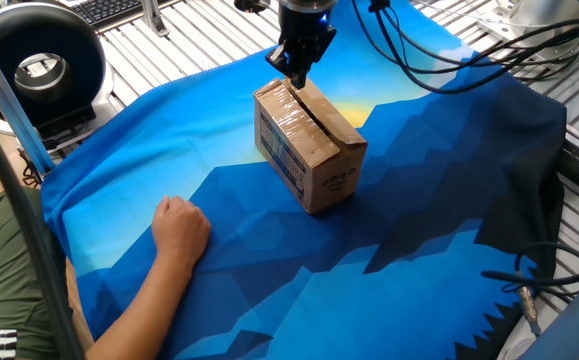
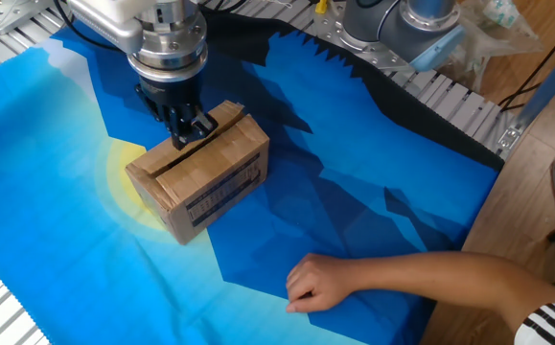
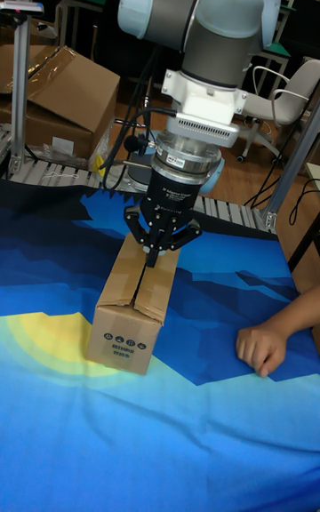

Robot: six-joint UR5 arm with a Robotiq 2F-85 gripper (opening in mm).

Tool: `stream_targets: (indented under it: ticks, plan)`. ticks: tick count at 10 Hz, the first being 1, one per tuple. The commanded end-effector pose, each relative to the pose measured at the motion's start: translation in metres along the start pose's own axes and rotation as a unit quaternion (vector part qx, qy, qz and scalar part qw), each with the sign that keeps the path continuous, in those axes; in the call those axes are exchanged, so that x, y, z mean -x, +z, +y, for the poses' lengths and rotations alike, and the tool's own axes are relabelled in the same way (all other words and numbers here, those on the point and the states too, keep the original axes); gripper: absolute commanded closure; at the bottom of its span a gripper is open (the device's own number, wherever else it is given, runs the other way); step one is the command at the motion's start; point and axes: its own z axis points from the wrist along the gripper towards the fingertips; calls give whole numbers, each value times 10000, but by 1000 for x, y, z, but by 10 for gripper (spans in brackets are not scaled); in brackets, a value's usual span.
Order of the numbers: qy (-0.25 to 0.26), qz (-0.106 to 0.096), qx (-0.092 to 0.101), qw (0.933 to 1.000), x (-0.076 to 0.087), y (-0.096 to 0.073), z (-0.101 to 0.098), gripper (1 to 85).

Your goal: Open a box

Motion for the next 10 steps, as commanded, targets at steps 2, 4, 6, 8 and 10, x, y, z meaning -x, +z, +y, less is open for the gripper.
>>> stream_targets:
  ticks: [2, 4, 6, 8, 10]
  plan:
    - [335, -20, 350, 9988, -5, 4, 17, 843]
    - [407, 54, 401, 9984, -11, 9, 20, 843]
    - [423, 20, 479, 9980, -14, 15, 25, 843]
    - [361, -131, 424, 9984, -10, 23, 23, 843]
    - [375, -175, 471, 9980, -7, 29, 25, 843]
